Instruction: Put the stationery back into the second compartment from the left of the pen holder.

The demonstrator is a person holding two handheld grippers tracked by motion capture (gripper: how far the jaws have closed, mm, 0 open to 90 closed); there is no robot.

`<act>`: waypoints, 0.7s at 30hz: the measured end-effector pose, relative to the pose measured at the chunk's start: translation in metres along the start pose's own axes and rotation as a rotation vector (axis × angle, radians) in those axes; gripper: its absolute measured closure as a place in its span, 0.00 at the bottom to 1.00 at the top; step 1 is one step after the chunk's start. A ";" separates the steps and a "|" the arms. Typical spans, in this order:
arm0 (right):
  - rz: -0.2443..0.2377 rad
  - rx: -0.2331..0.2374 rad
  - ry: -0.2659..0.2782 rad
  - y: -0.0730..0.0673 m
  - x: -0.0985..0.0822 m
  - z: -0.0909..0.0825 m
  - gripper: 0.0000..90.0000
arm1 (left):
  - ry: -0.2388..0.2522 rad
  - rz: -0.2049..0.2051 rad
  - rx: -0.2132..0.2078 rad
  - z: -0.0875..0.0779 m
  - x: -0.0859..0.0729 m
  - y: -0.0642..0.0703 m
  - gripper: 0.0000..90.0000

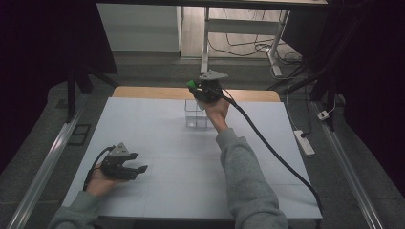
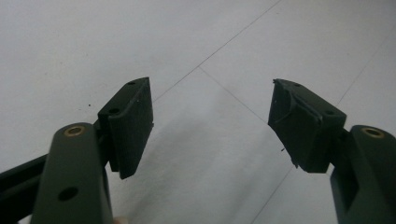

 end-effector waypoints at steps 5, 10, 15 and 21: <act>0.003 -0.004 -0.021 -0.001 -0.003 -0.005 0.58 | 0.000 0.004 0.002 0.000 0.000 0.000 0.34; 0.003 0.008 -0.054 -0.001 -0.007 -0.013 0.56 | -0.001 0.004 0.003 0.000 0.001 0.001 0.34; 0.016 0.029 -0.072 -0.001 -0.013 -0.022 0.55 | 0.002 0.001 0.003 0.000 0.001 0.001 0.34; 0.027 0.045 -0.101 0.000 -0.023 -0.038 0.54 | 0.002 -0.001 0.005 0.000 0.001 0.000 0.34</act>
Point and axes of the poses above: each handheld gripper's, and its own axes: z roughly forward along the jaws, x roughly out of its top, y roughly to its right, the point moved 10 cm from there along z, roughly forward along the jaws, and after that the axes turned 5 degrees about -x, right-handed, at the moved point
